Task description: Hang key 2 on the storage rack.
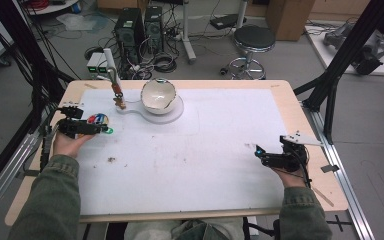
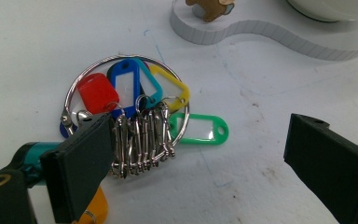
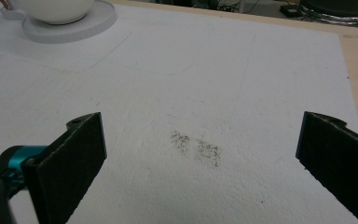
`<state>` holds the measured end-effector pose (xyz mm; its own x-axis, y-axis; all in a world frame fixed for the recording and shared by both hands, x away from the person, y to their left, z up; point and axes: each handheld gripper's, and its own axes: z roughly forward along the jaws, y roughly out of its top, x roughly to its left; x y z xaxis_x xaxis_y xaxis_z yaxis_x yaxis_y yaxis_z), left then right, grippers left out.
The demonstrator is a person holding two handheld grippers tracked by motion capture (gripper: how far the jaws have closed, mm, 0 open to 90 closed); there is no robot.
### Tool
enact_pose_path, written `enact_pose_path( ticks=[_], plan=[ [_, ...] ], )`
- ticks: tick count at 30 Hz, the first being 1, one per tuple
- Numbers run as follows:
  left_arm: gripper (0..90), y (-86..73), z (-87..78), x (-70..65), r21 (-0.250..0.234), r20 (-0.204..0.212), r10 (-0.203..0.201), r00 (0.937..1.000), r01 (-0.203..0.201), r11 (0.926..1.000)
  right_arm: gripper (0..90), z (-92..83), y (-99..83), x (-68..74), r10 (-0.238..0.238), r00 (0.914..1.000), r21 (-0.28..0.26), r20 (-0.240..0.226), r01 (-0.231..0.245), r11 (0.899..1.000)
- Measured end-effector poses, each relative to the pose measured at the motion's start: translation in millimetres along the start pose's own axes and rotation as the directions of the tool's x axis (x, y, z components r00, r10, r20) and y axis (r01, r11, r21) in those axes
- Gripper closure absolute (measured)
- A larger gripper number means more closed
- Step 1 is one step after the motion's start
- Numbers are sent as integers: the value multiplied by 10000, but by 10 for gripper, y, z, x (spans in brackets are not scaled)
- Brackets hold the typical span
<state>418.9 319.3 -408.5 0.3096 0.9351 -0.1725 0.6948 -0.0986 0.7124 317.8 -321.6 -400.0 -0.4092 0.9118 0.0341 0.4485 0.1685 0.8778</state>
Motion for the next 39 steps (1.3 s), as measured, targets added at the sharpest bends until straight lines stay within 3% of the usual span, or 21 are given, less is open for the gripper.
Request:
enact_pose_path(
  ticks=[4,16,26,30,33,39],
  plan=[
    [160,41,29,-12,-15,-51,27,10000,-27,10000,5,2,0,0,-54,10000,-15,6,54,10000],
    [299,64,188,1,684,-137,125,9998,-116,9976,5,3,-3,0,-41,10000,1,24,41,10000],
    [471,63,243,82,533,-408,-307,9987,328,9980,5,12,-10,4,-32,10000,85,19,32,10000],
    [602,67,255,100,304,-793,-587,9951,613,9977,5,22,-20,4,-56,10000,122,18,56,9999],
    [689,65,272,99,383,-759,-470,9960,500,9980,5,29,-25,9,-99,10000,168,-1,99,9998],
    [709,45,352,59,620,-759,-255,9968,303,9976,6,27,-26,6,-78,10000,167,6,78,9998]
  ],
)
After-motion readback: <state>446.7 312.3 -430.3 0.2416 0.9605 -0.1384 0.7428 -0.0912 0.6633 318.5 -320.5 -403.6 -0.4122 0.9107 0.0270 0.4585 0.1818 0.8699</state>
